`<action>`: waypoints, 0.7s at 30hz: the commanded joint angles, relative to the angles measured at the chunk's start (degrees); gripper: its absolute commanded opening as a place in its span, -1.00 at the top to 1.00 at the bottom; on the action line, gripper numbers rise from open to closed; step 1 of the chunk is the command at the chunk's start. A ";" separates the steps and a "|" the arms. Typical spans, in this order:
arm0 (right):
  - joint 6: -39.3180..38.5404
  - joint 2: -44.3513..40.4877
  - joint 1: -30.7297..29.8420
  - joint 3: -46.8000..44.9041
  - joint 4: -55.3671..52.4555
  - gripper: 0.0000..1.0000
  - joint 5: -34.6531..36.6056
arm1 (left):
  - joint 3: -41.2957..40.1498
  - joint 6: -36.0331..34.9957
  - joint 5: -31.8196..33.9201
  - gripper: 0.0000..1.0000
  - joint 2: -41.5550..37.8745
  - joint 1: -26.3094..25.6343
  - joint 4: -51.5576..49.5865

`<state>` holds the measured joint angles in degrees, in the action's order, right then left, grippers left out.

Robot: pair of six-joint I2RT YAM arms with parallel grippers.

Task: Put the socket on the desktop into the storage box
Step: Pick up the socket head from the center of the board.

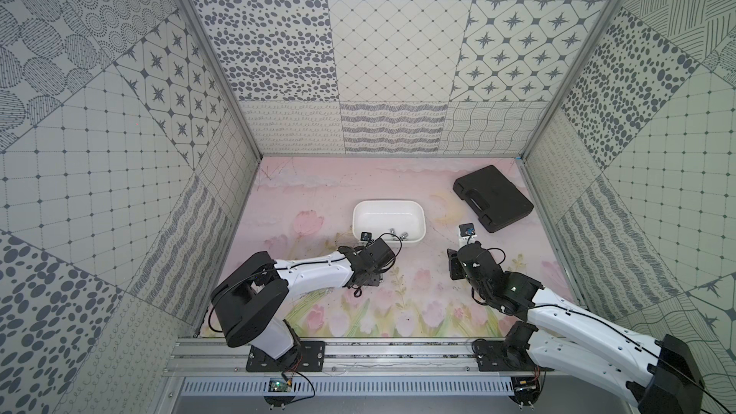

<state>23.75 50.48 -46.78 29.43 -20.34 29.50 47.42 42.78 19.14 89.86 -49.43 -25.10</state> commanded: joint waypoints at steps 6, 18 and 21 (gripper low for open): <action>-0.18 -0.36 0.14 0.10 1.63 0.12 0.80 | 1.53 -0.32 -0.15 0.25 1.91 -0.23 -3.01; -0.19 -0.04 0.14 0.10 1.65 0.12 1.00 | 1.50 -0.17 -0.94 0.48 1.66 -0.26 -3.17; -0.19 0.01 0.13 0.24 1.63 0.12 0.91 | 1.58 -0.25 -1.02 0.50 1.33 -0.18 -3.52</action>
<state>23.75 50.48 -46.78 29.43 -20.34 29.65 48.53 42.78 18.46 91.48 -49.43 -26.48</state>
